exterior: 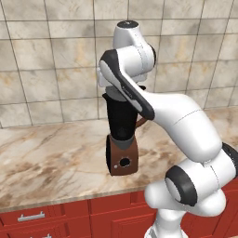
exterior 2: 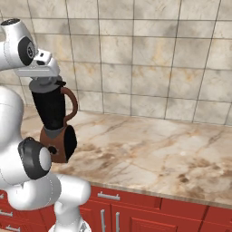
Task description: Grab the garlic and lime from the fridge, place them in the blender, close the lid, and turn on the blender to create a marinade.
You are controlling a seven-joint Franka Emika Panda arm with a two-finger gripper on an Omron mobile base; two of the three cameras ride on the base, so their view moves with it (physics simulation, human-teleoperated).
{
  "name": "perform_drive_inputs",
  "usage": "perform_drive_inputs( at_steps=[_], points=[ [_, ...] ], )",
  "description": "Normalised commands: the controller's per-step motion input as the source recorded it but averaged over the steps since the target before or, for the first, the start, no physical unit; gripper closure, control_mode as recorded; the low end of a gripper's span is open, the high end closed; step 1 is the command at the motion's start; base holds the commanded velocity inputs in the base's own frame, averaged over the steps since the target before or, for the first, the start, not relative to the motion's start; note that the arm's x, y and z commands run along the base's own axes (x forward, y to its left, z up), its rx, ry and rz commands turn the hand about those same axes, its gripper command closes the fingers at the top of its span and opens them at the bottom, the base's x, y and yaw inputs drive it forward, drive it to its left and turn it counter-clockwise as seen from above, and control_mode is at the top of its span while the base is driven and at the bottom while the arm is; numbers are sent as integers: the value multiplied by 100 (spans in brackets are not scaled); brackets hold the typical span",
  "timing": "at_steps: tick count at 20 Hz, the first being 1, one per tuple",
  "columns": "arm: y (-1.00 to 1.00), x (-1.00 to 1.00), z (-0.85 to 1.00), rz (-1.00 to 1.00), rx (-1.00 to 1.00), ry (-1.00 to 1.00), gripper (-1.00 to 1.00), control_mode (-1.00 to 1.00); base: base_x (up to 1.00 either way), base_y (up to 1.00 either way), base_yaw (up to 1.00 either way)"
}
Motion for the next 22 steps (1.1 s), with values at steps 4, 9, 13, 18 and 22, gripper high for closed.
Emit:
perform_drive_inputs(
  at_steps=[4, 9, 13, 18, 22],
  points=[
    [0, -1, 0, 0, 0, 1, 100, -100, 0, 0, 0],
    [0, 1, -4, 0, 0, 16, 100, -100, 0, 0, 0],
    [0, 5, -5, 0, 0, 9, 100, -100, 0, 0, 0],
    [7, 0, -43, 0, -1, 1, 100, -100, 0, 0, 0],
    [9, 0, -37, 0, -2, 0, 100, -100, 0, 0, 0]
  ],
)
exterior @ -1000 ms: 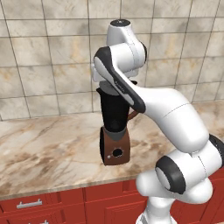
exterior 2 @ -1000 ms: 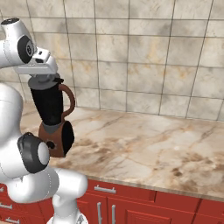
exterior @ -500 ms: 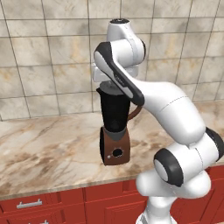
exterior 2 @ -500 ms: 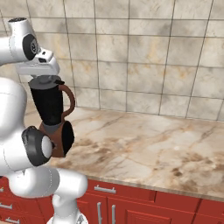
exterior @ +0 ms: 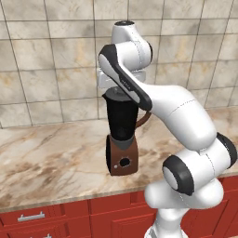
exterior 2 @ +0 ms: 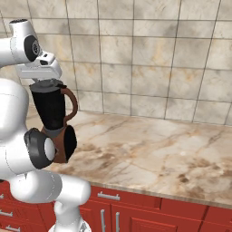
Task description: Grab the garlic and lime from the fridge, place them in the blender, close the lid, and turn on the blender to create a marinade.
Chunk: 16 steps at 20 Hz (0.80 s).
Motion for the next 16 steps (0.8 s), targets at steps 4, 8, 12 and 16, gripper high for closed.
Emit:
perform_drive_inputs(
  at_steps=[4, 8, 12, 16],
  points=[
    [4, 0, -2, 0, 0, 0, -100, -100, 0, 0, 0],
    [0, 0, 0, 0, 0, -2, -100, -100, 0, 0, 0],
    [0, 0, 0, 0, 0, -4, -100, -100, 0, 0, 0],
    [0, 0, 0, 0, 0, -6, -100, -100, 0, 0, 0]
  ],
)
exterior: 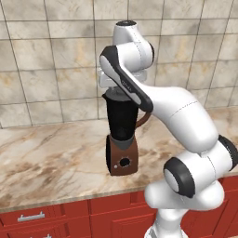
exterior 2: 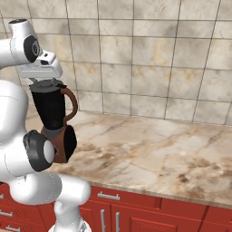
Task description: Grab the garlic and lime from the fridge, place them in the blender, close the lid, and turn on the blender to create a marinade.
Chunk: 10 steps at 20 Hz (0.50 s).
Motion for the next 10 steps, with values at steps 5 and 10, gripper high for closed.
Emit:
perform_drive_inputs(
  at_steps=[5, 10],
  points=[
    [0, -2, 1, 0, 0, -7, -100, -100, 0, 0, 0],
    [0, -27, 5, 0, 0, -11, -100, -100, 0, 0, 0]
  ],
)
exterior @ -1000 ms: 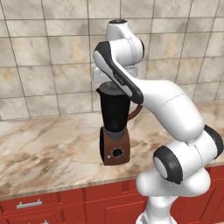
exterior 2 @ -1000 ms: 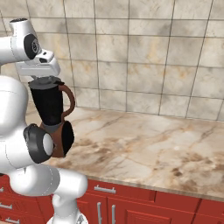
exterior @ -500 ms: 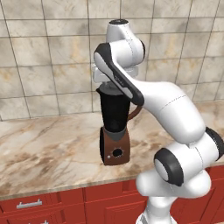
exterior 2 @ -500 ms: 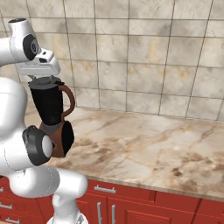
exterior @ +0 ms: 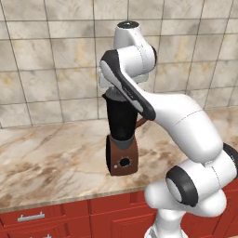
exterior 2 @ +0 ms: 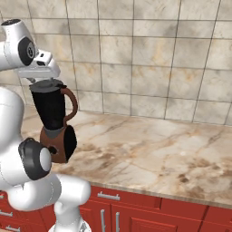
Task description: Grab the garlic and lime from the fridge, place them in the blender, close the lid, and turn on the blender to create a marinade.
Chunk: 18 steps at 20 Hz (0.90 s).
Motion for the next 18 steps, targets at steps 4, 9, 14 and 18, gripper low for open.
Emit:
perform_drive_inputs(
  at_steps=[4, 9, 14, 18],
  points=[
    [0, -56, 7, 0, 0, -13, -100, -100, 0, 0, 0],
    [0, -73, 7, 0, 0, -15, -100, -100, 0, 0, 0],
    [0, -85, 5, 0, 0, -16, -100, -100, 0, 0, 0],
    [0, -99, 0, 0, 0, -12, -100, -100, 0, 0, 0]
  ],
)
